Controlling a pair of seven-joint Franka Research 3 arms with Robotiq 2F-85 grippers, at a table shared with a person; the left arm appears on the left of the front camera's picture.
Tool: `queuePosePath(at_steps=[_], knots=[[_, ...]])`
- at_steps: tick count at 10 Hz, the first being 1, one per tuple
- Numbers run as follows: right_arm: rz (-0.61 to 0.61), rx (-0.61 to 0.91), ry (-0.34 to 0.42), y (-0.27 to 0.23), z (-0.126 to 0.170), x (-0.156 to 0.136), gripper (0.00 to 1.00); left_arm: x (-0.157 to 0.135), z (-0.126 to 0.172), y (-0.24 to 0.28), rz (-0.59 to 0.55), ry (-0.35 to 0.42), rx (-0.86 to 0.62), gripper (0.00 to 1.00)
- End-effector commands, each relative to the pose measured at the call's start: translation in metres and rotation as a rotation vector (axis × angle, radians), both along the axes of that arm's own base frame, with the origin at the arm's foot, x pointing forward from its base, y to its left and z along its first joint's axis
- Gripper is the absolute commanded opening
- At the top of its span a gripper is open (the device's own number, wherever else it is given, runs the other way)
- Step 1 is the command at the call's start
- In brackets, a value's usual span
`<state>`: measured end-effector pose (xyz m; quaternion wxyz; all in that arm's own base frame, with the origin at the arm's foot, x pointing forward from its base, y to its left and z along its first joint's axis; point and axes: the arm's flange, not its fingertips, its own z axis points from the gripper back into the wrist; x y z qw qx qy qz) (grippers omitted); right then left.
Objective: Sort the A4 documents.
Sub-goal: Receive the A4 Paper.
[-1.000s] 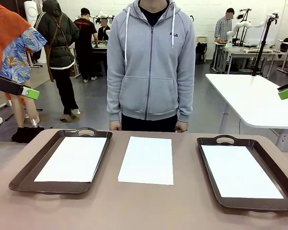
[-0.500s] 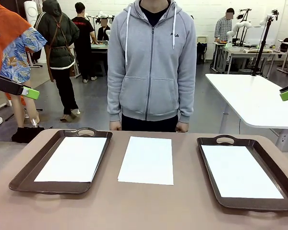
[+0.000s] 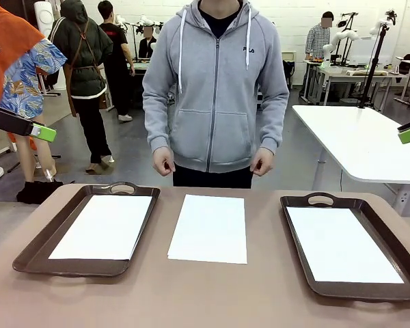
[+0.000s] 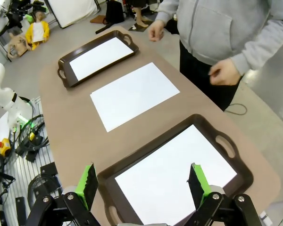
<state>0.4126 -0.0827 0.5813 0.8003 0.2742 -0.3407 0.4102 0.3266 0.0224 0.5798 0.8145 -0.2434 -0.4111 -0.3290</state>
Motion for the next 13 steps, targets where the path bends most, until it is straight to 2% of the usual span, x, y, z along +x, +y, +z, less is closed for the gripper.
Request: queuePosePath(at_steps=[1, 13], knots=[[0.004, 0.002, -0.002, 0.0008, 0.0005, -0.0005, 1.00, 0.0001, -0.0002, 0.0000, -0.007, -0.002, -0.002, 1.00], [0.004, 0.002, -0.002, 0.0008, 0.0005, -0.0005, 1.00, 0.0001, -0.0002, 0.0000, -0.007, -0.002, -0.002, 1.00]])
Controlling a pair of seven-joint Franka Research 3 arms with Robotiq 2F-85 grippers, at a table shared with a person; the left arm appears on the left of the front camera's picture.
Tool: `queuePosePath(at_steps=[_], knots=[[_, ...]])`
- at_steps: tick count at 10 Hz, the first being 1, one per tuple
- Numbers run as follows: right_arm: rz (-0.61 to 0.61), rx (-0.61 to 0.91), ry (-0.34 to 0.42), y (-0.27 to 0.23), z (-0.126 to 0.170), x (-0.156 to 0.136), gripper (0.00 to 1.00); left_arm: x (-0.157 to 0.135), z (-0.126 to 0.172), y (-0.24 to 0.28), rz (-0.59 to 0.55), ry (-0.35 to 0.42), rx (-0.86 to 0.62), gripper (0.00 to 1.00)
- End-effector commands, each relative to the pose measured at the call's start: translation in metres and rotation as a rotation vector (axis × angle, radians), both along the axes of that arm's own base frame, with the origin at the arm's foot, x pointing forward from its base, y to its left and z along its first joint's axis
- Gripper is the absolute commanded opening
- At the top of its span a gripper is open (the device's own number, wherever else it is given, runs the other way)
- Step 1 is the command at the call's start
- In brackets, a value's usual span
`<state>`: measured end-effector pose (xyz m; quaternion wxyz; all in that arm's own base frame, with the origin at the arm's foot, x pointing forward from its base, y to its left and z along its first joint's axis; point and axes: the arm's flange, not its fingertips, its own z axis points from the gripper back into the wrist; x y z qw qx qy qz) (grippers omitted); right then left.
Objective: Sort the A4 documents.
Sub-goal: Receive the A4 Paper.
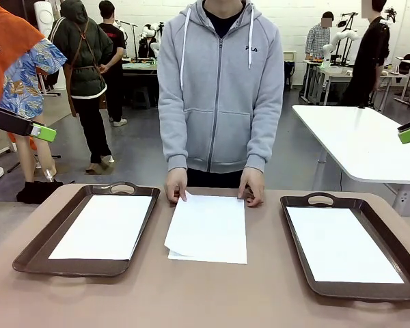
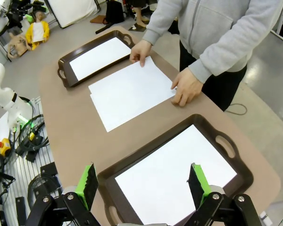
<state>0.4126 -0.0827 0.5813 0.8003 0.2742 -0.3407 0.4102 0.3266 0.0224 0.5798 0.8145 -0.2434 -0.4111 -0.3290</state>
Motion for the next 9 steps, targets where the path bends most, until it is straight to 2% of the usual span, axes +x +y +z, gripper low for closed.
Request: queuePosePath(at_steps=[1, 9], knots=[[0.004, 0.002, -0.002, 0.0008, 0.0004, -0.0005, 1.00, 0.0001, -0.0002, 0.0000, -0.007, -0.002, -0.002, 1.00], [0.004, 0.002, -0.002, 0.0008, 0.0004, -0.0005, 1.00, 0.0001, -0.0002, 0.0000, -0.007, -0.002, -0.002, 1.00]])
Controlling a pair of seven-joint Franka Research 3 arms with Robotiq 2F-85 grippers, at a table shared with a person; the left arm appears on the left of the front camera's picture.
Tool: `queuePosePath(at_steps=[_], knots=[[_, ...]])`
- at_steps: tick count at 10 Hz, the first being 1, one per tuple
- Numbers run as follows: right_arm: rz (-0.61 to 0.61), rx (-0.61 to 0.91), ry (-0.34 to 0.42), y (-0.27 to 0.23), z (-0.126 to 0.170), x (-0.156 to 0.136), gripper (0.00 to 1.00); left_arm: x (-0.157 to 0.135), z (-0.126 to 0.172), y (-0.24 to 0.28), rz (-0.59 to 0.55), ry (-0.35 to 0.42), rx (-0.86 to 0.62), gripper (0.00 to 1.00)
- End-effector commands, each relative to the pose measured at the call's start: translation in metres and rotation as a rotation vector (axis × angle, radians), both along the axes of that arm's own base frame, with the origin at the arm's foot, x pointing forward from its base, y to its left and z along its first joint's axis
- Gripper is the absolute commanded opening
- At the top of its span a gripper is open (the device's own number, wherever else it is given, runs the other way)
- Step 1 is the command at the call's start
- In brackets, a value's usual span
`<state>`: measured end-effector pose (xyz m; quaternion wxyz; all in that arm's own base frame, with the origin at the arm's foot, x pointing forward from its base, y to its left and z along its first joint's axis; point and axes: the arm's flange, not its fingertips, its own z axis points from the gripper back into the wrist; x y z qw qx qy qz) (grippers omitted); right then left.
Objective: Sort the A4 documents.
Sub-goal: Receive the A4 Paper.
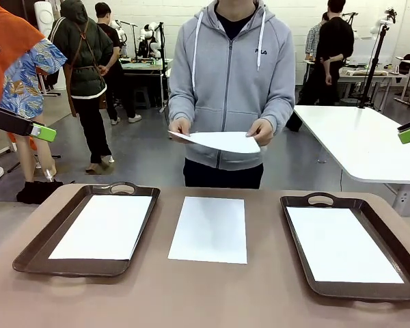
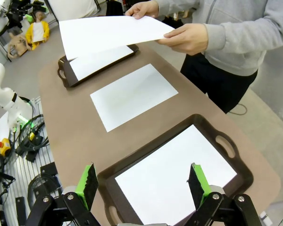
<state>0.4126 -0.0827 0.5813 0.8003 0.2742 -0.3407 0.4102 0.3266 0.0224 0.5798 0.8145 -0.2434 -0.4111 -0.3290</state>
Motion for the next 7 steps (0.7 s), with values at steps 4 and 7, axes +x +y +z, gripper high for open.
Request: queuePosePath(at_steps=[4, 7], knots=[[0.004, 0.002, -0.002, 0.0008, 0.0004, -0.0005, 1.00, 0.0001, -0.0002, 0.0000, -0.007, -0.002, -0.002, 1.00], [0.004, 0.002, -0.002, 0.0008, 0.0004, -0.0005, 1.00, 0.0001, -0.0002, 0.0000, -0.007, -0.002, -0.002, 1.00]])
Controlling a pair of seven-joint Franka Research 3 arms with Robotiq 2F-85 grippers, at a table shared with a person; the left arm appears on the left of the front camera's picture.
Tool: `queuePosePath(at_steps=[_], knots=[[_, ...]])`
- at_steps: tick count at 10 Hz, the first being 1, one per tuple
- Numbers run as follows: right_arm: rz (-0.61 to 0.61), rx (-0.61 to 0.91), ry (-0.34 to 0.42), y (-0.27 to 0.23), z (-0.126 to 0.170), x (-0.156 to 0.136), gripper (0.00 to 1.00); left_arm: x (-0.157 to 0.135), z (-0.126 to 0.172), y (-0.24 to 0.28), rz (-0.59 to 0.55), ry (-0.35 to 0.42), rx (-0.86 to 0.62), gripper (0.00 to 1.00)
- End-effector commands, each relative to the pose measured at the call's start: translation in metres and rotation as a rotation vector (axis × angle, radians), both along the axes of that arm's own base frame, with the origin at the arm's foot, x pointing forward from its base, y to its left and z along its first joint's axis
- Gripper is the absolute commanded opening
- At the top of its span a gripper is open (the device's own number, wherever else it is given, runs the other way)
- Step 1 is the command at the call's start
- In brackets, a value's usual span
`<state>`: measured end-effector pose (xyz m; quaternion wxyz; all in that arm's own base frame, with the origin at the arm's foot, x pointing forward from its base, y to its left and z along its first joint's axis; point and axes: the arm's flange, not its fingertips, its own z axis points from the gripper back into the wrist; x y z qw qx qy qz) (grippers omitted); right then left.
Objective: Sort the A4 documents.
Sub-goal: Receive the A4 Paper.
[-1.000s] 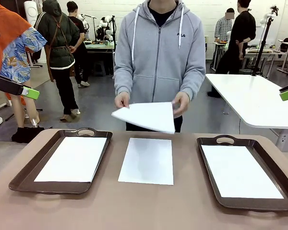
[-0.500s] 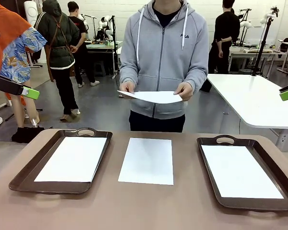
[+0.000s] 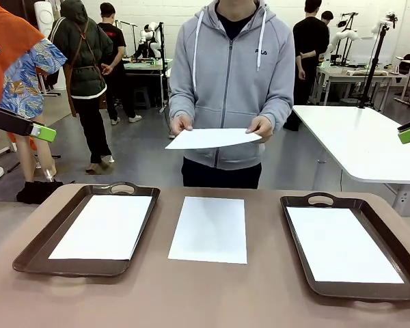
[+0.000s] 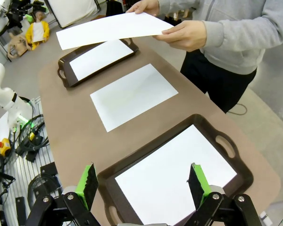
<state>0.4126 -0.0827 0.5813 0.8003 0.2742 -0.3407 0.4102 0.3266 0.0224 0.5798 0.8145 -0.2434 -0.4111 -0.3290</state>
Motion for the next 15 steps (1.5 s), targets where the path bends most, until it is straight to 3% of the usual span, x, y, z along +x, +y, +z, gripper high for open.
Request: queuePosePath(at_steps=[1, 15], knots=[[0.004, 0.002, -0.002, 0.0008, 0.0004, -0.0005, 1.00, 0.0001, -0.0002, 0.0000, -0.007, -0.002, -0.002, 1.00], [0.004, 0.002, -0.002, 0.0008, 0.0004, -0.0005, 1.00, 0.0001, -0.0002, 0.0000, -0.007, -0.002, -0.002, 1.00]])
